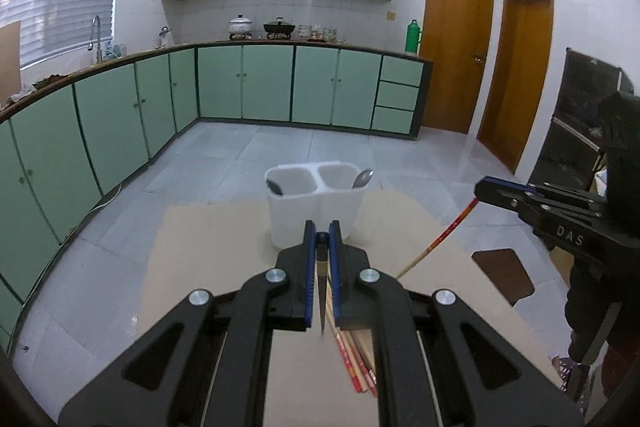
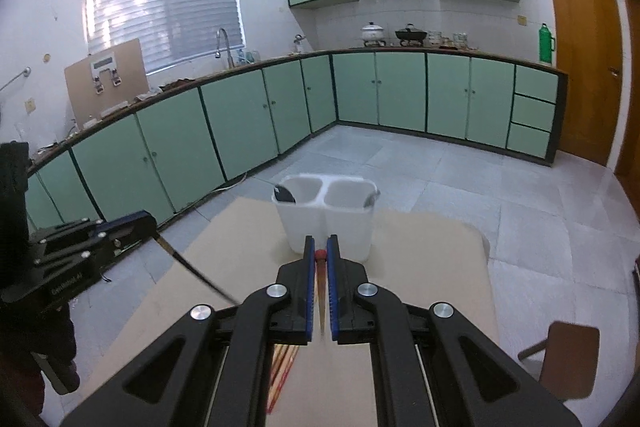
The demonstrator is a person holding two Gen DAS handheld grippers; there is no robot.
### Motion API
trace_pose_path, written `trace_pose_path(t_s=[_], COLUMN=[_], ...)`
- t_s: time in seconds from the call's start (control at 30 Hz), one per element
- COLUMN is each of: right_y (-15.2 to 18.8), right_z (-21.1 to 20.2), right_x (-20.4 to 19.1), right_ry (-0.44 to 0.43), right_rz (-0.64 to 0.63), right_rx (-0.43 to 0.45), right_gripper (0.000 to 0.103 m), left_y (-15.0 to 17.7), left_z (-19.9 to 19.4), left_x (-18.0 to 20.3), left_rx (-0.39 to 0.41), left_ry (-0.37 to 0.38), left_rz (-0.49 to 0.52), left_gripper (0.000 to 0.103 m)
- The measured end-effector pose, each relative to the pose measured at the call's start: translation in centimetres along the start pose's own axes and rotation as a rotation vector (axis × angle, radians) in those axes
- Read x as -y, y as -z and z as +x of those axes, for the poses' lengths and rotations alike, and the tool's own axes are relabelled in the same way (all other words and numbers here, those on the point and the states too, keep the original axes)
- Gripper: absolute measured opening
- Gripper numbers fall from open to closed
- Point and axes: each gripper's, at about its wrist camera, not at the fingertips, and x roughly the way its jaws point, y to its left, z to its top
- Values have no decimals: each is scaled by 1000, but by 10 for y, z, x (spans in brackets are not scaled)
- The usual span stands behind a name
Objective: Organize utensils
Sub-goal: 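Lift both chopsticks into the white holder and open both tools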
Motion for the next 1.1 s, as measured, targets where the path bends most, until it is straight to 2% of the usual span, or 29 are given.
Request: trace_pose_path(t_s=[0.23,0.47,0.67,0.83,1.0,1.1], right_y=[-48,-109,-144,-146,-130,-116], right_z=[-5,-8,16,54,99,115], right_x=[1,6,17,26,35,41], right_ry=[-23,11,19,26,37,33], right_rz=[-38,-73,-46,-23,-3,6], right_rx=[56,169,216,196,113,61], right_gripper=[6,6,6,6,6,6], left_y=[-36,-93,-136,-142,-127,-119], left_z=[-1,3,30,71,121,135], left_x=[5,7,9,10,2,-6], left_rx=[63,189,294,284,185,147], left_ry=[39,12,-35,-62,-53,-57], left_rz=[19,46,55,58,22,10], left_gripper=[6,6,6,6,6,8])
